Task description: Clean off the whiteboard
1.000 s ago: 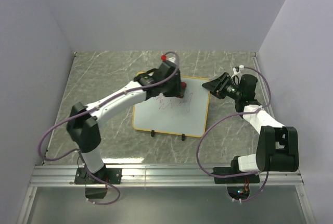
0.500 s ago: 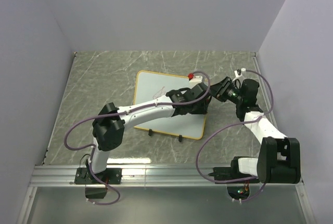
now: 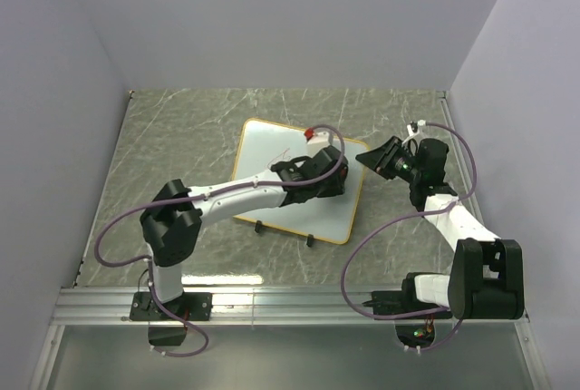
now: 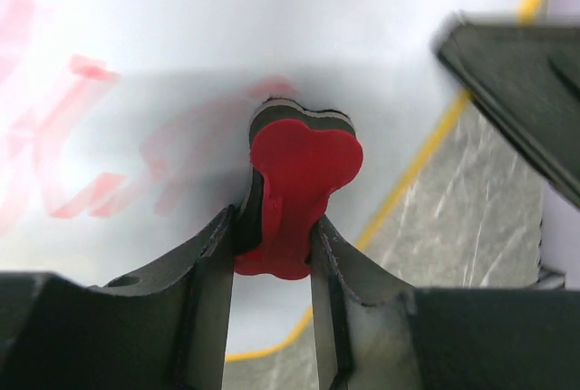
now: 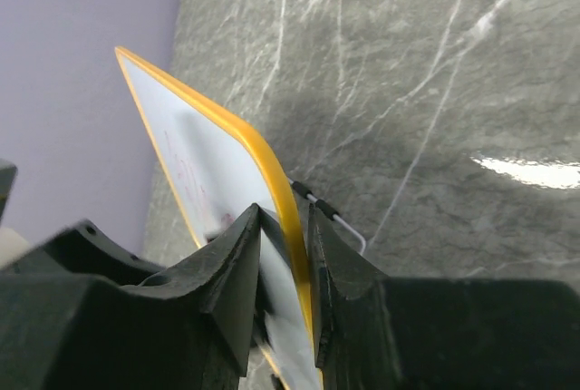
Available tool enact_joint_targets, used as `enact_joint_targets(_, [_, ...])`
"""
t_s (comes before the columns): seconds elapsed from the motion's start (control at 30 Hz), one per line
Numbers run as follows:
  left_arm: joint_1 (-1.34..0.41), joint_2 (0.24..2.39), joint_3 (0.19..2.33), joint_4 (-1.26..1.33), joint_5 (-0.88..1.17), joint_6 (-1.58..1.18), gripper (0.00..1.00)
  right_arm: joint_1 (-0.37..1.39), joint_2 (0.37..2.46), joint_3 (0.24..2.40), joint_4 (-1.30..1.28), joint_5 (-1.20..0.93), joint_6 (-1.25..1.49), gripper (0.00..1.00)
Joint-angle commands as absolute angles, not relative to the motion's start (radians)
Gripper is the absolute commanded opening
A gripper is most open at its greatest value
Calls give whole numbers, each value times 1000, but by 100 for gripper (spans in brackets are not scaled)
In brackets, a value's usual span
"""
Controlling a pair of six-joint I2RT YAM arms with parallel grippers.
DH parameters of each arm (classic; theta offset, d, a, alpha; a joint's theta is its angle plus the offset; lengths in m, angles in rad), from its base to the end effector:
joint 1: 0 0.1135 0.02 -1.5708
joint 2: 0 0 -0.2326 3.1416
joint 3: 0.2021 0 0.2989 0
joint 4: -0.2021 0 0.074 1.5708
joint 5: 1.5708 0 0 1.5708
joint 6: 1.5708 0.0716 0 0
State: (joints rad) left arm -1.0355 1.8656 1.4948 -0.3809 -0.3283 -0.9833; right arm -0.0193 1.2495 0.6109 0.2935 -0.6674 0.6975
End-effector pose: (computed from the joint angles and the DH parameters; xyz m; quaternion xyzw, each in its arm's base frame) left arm 0.2677 -0.4061 0.1891 -0.0414 0.9064 -0.2527 0.3360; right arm 0.3408 0.0377 0.1638 0.0947 0.7899 0.4335 0.4234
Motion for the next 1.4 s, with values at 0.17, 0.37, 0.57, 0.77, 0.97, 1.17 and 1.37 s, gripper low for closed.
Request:
enact_joint_targets(0.17, [-781,1721,1218,-293,-407,-927,0,18,1258,657,198,-653,649,0])
enact_joint_targets(0.37, [-652,1606,1082,-278,-374,-828,0,18,1249,676,166,-646,627,0])
enact_joint_targets(0.57, [-650,1594,1040,-261,-281,-785,0,18,1221,690,140,-629,609,0])
enact_joint_targets(0.77, [-789,1662,1093,-213,-206,-822,0,18,1200,669,158,-623,629,0])
enact_joint_targets(0.97, [-979,1827,1248,-193,-154,-897,0,17,1181,669,153,-618,638,0])
enact_joint_targets(1.17, [-1028,1864,1261,-195,-124,-945,0,18,1157,683,112,-611,612,0])
enact_joint_targets(1.37, [-960,1775,1152,-278,-199,-931,0,18,1149,695,92,-612,594,0])
